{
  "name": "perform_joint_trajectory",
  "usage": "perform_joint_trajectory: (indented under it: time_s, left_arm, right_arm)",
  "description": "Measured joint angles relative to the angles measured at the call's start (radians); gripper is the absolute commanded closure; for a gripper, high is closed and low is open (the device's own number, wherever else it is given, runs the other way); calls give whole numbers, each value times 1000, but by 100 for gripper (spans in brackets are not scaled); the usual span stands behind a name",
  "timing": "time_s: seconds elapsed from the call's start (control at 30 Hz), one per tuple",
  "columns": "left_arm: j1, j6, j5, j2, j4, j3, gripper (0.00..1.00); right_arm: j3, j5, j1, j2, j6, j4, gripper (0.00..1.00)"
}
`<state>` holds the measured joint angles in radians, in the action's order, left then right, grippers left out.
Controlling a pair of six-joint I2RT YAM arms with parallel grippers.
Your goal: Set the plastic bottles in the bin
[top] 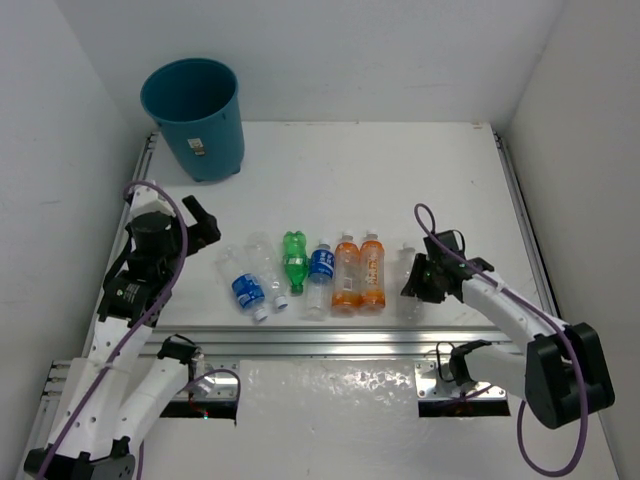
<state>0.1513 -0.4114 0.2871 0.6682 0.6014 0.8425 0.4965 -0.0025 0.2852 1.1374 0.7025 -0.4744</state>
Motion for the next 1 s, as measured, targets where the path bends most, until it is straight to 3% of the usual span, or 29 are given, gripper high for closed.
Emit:
perform_joint_trajectory:
  time_s: [0.13, 0.27, 0.37, 0.57, 0.77, 0.87, 0.93, 0.97, 1.0]
  left_arm:
    - [0, 3, -146, 37, -26, 0, 0]
    - [7, -65, -435, 73, -169, -35, 0]
    - [75, -157, -594, 130, -322, -87, 0]
    - [548, -236, -628, 337, -566, -40, 0]
    - [680, -218, -630, 475, -695, 92, 0]
    - [705, -206, -633, 518, -746, 138, 3]
    - [715, -203, -642, 528, -780, 139, 27]
    - [719, -202, -652, 531, -796, 139, 75]
    - [721, -206, -658, 531, -808, 140, 94]
  right_arm:
    - [6, 5, 0, -60, -25, -20, 79]
    - [71, -6, 0, -204, -66, -77, 79]
    - [137, -153, 0, -313, -119, -38, 81]
    - [163, -578, 0, -433, -118, 156, 83]
    - [163, -883, 1, -463, -76, 304, 82]
    - [164, -955, 0, -469, -70, 328, 82]
    - [164, -990, 0, -470, -70, 335, 82]
    - [164, -998, 0, -468, -69, 336, 82]
    - [164, -1001, -1, -463, -68, 337, 81]
